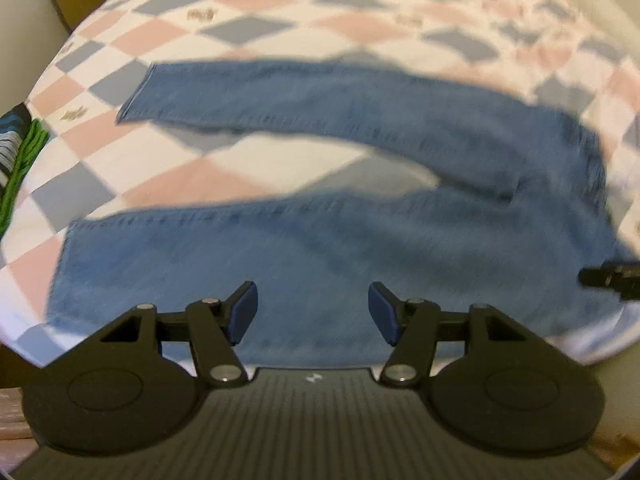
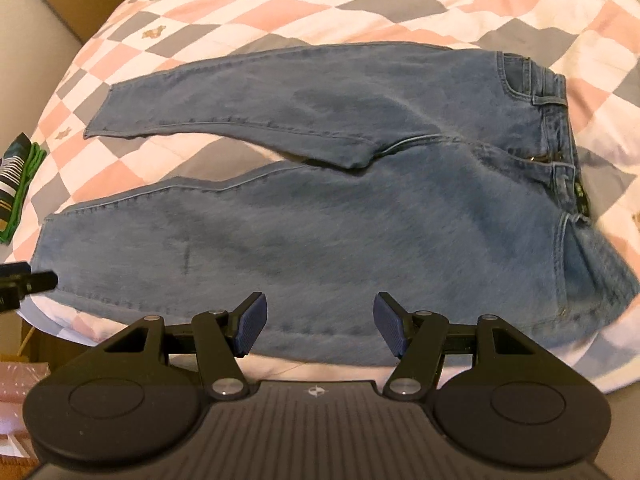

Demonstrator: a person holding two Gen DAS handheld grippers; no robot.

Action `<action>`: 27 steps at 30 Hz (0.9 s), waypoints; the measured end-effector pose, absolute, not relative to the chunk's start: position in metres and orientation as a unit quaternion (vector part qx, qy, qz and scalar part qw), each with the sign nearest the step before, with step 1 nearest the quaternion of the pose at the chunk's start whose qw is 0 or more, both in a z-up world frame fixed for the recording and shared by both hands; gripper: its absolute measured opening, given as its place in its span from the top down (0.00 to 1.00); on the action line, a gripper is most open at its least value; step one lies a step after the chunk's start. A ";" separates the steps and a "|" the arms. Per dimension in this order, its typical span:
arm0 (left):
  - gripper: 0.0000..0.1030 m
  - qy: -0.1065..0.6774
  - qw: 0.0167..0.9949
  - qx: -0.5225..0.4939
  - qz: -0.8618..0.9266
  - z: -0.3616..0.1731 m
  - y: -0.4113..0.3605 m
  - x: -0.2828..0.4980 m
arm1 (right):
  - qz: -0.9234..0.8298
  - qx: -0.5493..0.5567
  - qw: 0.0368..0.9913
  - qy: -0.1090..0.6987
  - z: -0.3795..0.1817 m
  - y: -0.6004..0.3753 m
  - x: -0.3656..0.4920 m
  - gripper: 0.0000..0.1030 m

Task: Fold clothes
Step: 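Release the jeans and withdraw both grippers above the flattened jeans, then grasp one leg hem with the left gripper while the right gripper grasps the other hem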

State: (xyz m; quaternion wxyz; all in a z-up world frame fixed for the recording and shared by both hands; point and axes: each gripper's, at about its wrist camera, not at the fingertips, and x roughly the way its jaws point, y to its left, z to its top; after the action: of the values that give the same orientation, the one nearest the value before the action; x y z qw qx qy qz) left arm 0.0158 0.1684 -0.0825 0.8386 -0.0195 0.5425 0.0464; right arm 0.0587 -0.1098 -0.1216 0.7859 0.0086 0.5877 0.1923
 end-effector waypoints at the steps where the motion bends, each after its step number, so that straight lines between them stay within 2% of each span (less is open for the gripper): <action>1: 0.45 0.534 0.844 -0.025 0.048 -0.083 0.163 0.023 | 0.199 0.010 0.786 0.585 -0.122 -0.116 0.070 0.40; 5: 0.45 0.522 0.851 -0.054 0.011 -0.092 0.148 0.055 | 0.247 0.061 0.798 0.546 -0.118 -0.149 0.121 0.40; 8: 0.41 0.503 0.857 -0.105 -0.029 -0.101 0.146 0.076 | 0.278 0.121 0.808 0.504 -0.121 -0.173 0.153 0.29; 11: 0.42 0.501 0.861 -0.073 -0.049 -0.111 0.139 0.106 | 0.285 0.122 0.813 0.494 -0.133 -0.181 0.181 0.28; 16: 0.57 0.504 0.855 -0.040 -0.115 -0.134 0.150 0.176 | 0.303 0.086 0.787 0.530 -0.164 -0.180 0.238 0.28; 17: 0.58 0.503 0.854 -0.032 -0.132 -0.139 0.155 0.193 | 0.315 0.084 0.778 0.538 -0.171 -0.180 0.253 0.28; 19: 0.64 0.503 0.849 -0.018 -0.160 -0.148 0.164 0.227 | 0.335 0.078 0.760 0.552 -0.183 -0.174 0.284 0.35; 21: 0.65 0.504 0.844 0.000 -0.181 -0.161 0.175 0.267 | 0.352 0.064 0.753 0.552 -0.189 -0.167 0.315 0.45; 27: 0.63 0.514 0.822 0.051 -0.241 -0.201 0.206 0.378 | 0.392 0.004 0.740 0.547 -0.214 -0.142 0.418 0.45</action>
State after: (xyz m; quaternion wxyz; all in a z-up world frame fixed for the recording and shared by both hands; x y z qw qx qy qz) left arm 0.3776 0.2065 -0.2008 0.8217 0.0505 0.5138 -0.2414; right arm 0.4185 -0.1419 -0.2145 0.7398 0.0037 0.5468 0.3920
